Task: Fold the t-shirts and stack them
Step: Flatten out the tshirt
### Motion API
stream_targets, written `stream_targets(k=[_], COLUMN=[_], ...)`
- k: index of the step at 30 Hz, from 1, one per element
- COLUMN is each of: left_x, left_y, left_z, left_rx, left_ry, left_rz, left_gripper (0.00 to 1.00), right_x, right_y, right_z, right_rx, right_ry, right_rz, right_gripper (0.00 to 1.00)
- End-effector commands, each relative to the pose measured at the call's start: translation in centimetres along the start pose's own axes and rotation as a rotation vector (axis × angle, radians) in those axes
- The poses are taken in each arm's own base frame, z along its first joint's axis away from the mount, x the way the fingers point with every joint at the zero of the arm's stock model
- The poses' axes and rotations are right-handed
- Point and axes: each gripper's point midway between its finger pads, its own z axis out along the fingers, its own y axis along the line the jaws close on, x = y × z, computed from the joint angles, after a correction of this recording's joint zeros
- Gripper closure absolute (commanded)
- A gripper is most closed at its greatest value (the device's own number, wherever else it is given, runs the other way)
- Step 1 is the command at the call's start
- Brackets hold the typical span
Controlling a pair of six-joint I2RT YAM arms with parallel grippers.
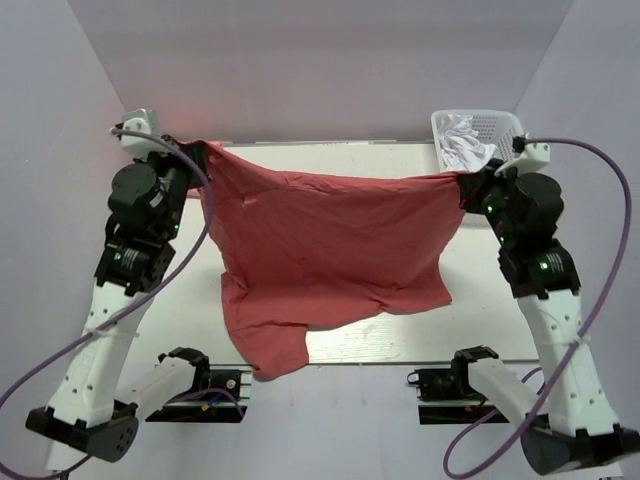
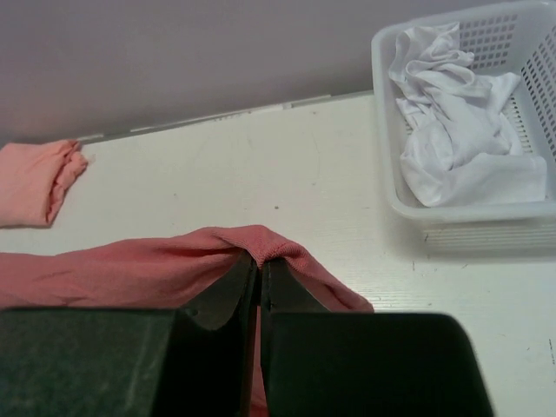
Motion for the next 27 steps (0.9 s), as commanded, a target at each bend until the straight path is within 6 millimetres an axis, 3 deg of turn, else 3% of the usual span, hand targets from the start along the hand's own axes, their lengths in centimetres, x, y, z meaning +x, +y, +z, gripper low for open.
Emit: stream_targets(k=[1,11,13,15,20,25,26,27], left_x=[-0.9,4.9,7.0,7.8,12.4,15.4,15.6,17.1], left_y=[0.6,2.8,3.6,3.6,4.3,5.0,5.0,5.3], left_z=[1.5,6.4,7.7,8.5,11.7,14.3,14.8,15.4], left_rx=[-0.041,-0.162,-0.200,-0.203,-0.231,-0.264,-0.262,-0.270], left_ry=[-0.063,0.011,0.047,0.054,0.140,0.179,0.176,0.200], left_rz=[0.022,0.068,0.076,0.079,0.113,0.143,0.152,0.162], left_gripper=[1.00,1.00,1.00,1.00,1.00,1.00,1.00,1.00], right_x=[-1.9,1.4,2.5,3.1,5.1,6.3,7.3,7.5], right_y=[-0.3,-1.5,-1.9,-2.8,-3.1,-3.9,-4.1,-4.2], right_z=[1.8,7.8,9.2,10.2,13.3,15.8,16.8,17.2], right_rx=[0.029,0.083,0.098,0.123,0.136,0.135,0.133,0.132], right_ry=[-0.077,0.023,0.057,0.072,0.135,0.172,0.201,0.210], right_rz=[0.010,0.004,0.003,0.007,-0.005,-0.023,-0.024,-0.024], right_gripper=[1.00,1.00,1.00,1.00,1.00,1.00,1.00,1.00])
